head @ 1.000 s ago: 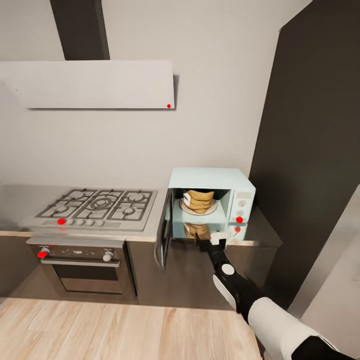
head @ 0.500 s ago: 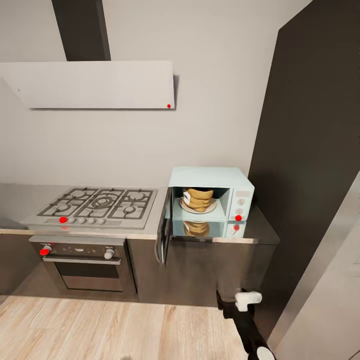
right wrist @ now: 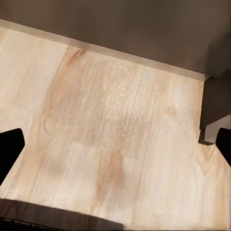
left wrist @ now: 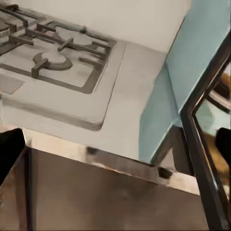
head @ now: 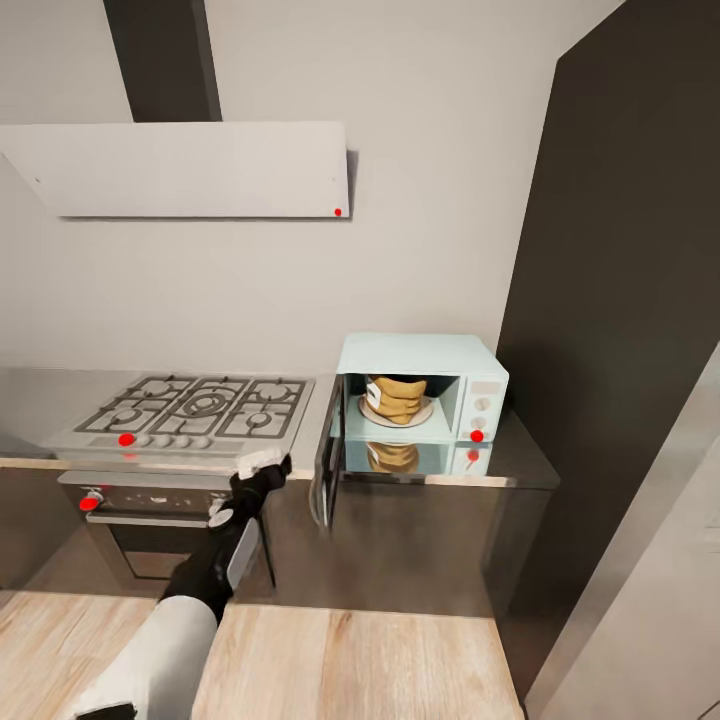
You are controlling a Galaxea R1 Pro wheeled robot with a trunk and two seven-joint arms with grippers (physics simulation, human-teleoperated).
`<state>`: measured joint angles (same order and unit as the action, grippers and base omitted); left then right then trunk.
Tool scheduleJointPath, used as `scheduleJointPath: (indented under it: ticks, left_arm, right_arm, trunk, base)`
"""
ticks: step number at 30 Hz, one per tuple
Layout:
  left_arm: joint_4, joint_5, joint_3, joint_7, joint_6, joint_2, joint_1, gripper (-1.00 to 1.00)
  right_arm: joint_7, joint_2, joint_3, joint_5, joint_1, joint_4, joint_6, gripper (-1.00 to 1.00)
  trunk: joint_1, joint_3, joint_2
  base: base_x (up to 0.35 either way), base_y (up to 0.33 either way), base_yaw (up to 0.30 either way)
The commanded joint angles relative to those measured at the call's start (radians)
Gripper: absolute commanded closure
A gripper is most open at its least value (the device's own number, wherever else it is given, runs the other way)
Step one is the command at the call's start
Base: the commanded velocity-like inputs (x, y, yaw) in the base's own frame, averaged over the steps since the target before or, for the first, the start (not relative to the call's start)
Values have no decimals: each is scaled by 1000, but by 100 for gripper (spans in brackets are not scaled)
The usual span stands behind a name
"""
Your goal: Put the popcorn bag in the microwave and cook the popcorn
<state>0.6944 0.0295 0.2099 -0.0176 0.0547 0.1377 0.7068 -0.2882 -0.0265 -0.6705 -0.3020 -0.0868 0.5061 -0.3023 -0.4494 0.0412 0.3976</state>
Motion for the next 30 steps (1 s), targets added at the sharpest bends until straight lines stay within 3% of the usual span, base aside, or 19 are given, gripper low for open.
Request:
scheduleJointPath:
  ticks: [1,5,7,15,21,26,30]
  left_arm:
    - [0,2,4,-2,1,-4,10,-100]
    - [-3,8,5,4,-5,-75,46,-100]
    - [-7,8,6,5,-5,-86,58,-100]
    - [-97,6,0,7,-7,-84,65,-100]
    - [-167,-1,-8,-4,-140,-74,63,-100]
    - [-175,0,-10,-9,-160,-65,56,-100]
    - [-187,-2,-10,-9,-158,-39,54,-100]
  right_arm:
    - [-6,0,-9,-8,-2,-4,-6,-100]
    - [-6,3,-16,-8,-2,-20,-14,-100]
    - [-6,3,-16,-8,-2,-24,-14,-100]
    - [-6,3,-17,-8,-2,-29,-14,-100]
    - [-6,3,-13,-12,-3,-29,-13,-100]
    - [-10,5,-5,-21,-5,-20,-10,-100]
    - [-11,7,-4,-23,-5,-26,-9,-100]
  trunk:
    - [-1,3,2]
    - [-1,3,2]
    - [-1,3,2]
    - [-1,3,2]
    - [-1,3,2]
    - [-1,3,2]
    - [-1,3,2]
  base:
    - [0,0,0]
    - [0,0,0]
    - [0,0,-78]
    - [0,0,-268]
    - [0,0,-232]
    - [0,0,-24]
    - [0,0,-210]
